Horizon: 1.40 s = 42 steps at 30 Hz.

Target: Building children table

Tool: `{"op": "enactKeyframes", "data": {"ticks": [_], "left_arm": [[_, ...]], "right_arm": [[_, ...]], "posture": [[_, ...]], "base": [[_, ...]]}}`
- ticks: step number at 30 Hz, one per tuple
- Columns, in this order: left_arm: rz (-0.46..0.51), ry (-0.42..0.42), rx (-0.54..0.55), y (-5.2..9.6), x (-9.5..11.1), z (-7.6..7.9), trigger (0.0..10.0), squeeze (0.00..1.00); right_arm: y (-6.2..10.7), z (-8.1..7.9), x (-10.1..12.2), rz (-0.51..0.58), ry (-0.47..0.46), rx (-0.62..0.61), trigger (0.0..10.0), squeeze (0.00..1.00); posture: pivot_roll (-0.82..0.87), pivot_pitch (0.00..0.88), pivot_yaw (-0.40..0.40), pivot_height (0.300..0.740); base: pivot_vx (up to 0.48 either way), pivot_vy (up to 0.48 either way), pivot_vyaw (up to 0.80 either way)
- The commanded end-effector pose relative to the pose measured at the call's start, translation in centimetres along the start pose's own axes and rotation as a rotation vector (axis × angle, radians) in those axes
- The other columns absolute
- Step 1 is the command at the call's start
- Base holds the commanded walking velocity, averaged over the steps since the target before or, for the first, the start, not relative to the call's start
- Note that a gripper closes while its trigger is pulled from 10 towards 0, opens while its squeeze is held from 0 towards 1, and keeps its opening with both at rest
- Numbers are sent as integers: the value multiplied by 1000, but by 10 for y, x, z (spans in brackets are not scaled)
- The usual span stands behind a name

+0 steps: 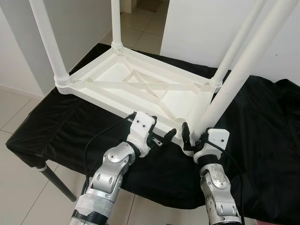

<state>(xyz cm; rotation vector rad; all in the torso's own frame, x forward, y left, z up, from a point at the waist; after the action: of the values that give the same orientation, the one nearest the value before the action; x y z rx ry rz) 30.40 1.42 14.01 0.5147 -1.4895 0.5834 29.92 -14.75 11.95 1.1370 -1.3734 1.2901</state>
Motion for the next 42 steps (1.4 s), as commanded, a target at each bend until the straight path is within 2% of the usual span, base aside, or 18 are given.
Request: {"op": "enactKeyframes", "data": {"ticks": [1, 5, 6, 13, 15, 18, 20, 21, 23, 25, 28, 29, 30, 32, 33, 42], "left_arm": [[-5, 14, 50, 2, -2, -1, 10000, 0], [-6, 13, 43, 2, -2, 1, 10000, 0], [-3, 5, 27, 1, 2, 3, 10000, 0], [-7, 7, -14, 3, 3, 11, 10000, 0], [-13, 9, -75, 3, 4, 22, 10000, 0], [-16, -2, -115, 4, 6, 28, 10000, 0], [-24, -10, -172, 7, 8, 35, 10000, 0], [-33, -15, -187, 9, 8, 35, 10000, 0], [-33, -15, -187, 9, 8, 35, 10000, 0], [-49, -24, -209, 13, 7, 36, 10000, 0], [-61, -30, -219, 15, 6, 37, 10000, 0], [-68, -42, -228, 16, 7, 36, 10000, 0], [-70, -54, -233, 17, 8, 35, 10000, 0], [-70, -54, -233, 17, 8, 35, 10000, 0], [-69, -58, -232, 17, 9, 34, 10000, 0], [-76, -61, -218, 16, 9, 31, 10000, 0]], "right_arm": [[2, 2, -1, -9, 10, -10, 10000, 0], [1, 3, 1, 1, 13, -2, 10000, 0], [-1, -2, 7, 21, 27, 55, 10000, 0], [1, -5, 13, 36, 52, 164, 10000, 0], [1, -1, 17, 41, 83, 243, 10000, 0], [1, 1, 19, 38, 96, 295, 10000, 0], [3, 3, 21, 20, 106, 427, 10000, 0], [4, 4, 21, 7, 118, 481, 10000, 0], [4, 4, 21, 7, 118, 481, 10000, 0], [4, 7, 18, -17, 141, 551, 10000, 0], [4, 11, 16, -37, 155, 594, 10000, 0], [2, 15, 15, -55, 167, 626, 4157, 0], [0, 19, 13, -71, 174, 647, 314, 0], [0, 19, 13, -71, 174, 647, 314, 0], [-2, 22, 12, -82, 178, 655, 0, 0], [-1, 26, 4, -120, 146, 669, 0, 0]], "posture": [[-26, 0, -98, 740], [-26, 0, -97, 740], [-36, 0, -86, 740], [-44, 0, -88, 740], [-41, 0, -90, 740], [-44, 0, -81, 740], [-49, 0, -69, 740], [-53, 0, -65, 740], [-53, 0, -65, 740], [-69, 0, -43, 740], [-70, 0, -39, 740], [-72, 0, -38, 740], [-73, 0, -43, 740], [-73, 0, -43, 740], [-77, 0, -46, 740], [-85, 0, -47, 740]], "base": [[0, 0, 0], [0, 0, 0], [0, 0, 0], [0, 0, 0], [0, 0, 0], [0, 0, 0], [0, 0, 0], [0, 0, 0], [0, 0, 0], [0, 0, 0], [0, 0, 0], [0, 0, 0], [0, 0, 0], [0, 0, 0], [0, 0, 0], [0, 0, 0]]}}
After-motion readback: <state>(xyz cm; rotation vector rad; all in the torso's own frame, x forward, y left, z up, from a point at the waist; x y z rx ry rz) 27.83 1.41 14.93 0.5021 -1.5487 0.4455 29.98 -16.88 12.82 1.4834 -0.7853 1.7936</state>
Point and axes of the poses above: a point about 5 cm out from each wrist's last joint towards the gripper, its own y axis pointing back from the gripper into the wrist, its own x axis along the axis of the wrist's last joint, z = x × y, the point moved 4 cm from there along -y, pointing out of the wrist towards the gripper, and after that the axes turned 2 degrees about y, right-handed, at the moved point
